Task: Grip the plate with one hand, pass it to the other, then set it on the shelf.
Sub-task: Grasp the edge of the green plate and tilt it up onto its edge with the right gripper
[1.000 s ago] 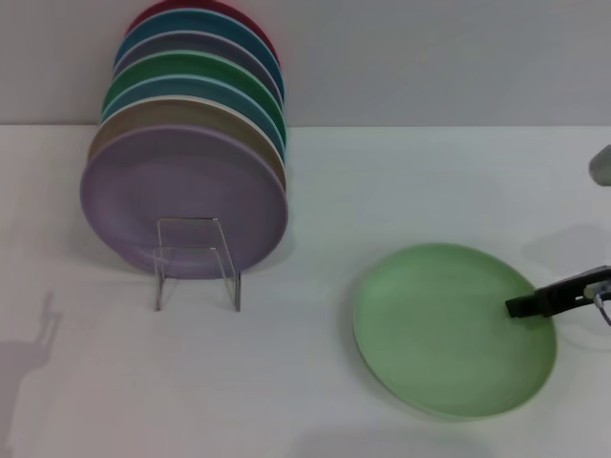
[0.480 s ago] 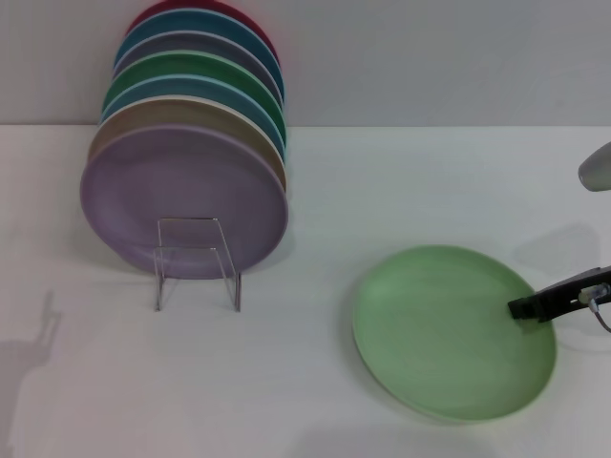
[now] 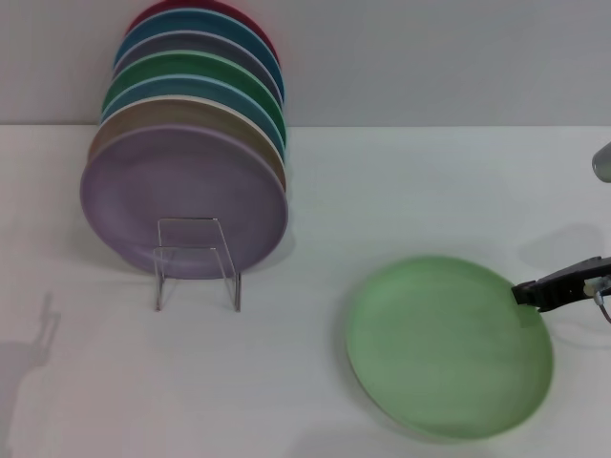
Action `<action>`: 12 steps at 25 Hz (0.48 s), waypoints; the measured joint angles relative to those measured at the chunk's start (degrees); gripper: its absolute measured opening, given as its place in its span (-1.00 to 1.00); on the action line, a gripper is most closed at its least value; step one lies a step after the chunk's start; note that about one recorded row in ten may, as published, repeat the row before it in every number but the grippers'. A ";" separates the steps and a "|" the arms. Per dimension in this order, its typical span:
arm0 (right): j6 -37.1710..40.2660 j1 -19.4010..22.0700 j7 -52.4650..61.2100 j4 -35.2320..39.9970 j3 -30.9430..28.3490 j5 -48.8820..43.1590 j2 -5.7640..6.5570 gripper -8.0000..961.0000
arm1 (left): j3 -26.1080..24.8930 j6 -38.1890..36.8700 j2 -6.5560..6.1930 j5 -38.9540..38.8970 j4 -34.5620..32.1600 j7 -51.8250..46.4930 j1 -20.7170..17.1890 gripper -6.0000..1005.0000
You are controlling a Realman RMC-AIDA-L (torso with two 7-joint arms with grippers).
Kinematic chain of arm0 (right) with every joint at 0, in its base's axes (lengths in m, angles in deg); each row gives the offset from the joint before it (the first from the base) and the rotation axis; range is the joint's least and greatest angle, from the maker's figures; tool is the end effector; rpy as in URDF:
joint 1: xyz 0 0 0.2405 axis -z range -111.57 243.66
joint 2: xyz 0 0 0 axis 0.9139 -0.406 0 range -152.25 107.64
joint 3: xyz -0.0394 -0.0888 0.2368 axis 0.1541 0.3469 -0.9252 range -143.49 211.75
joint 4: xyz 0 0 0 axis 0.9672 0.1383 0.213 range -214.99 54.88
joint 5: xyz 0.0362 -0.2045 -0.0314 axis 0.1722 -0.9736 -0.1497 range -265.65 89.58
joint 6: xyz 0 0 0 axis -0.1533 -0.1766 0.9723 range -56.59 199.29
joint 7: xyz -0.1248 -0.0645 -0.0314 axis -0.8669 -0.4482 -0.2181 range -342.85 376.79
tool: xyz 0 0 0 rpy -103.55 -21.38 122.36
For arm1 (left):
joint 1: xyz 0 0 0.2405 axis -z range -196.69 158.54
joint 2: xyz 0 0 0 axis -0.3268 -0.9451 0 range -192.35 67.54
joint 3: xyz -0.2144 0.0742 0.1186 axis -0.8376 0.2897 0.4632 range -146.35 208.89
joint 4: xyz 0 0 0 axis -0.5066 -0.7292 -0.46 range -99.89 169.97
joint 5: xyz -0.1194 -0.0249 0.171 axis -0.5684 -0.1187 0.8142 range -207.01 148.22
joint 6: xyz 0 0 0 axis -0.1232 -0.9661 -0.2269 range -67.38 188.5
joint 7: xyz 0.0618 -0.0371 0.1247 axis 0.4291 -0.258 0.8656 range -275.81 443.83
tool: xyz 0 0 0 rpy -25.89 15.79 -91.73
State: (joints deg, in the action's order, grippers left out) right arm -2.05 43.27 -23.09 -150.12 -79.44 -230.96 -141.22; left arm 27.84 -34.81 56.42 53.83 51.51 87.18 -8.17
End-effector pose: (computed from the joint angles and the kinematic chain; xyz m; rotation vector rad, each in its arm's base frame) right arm 0.2773 0.3498 0.0281 -2.3091 1.2064 -0.1545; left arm -0.3445 0.2136 -0.0033 -1.3465 -0.4088 -0.7316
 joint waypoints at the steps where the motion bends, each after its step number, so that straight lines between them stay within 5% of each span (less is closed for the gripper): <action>1: 0.03 0.01 -0.12 0.12 0.02 0.05 0.00 -0.79 | 0.00 0.00 0.00 0.00 -0.02 0.00 -0.04 0.60; 12: 0.13 0.79 -0.74 -1.18 -0.06 1.13 -0.01 -0.96 | 0.01 0.00 0.00 0.00 -0.04 0.00 -0.10 0.60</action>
State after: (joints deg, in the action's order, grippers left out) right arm -1.91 44.07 -23.83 -151.30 -79.50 -229.82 -141.23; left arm 27.85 -34.81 56.42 53.83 51.47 87.18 -8.27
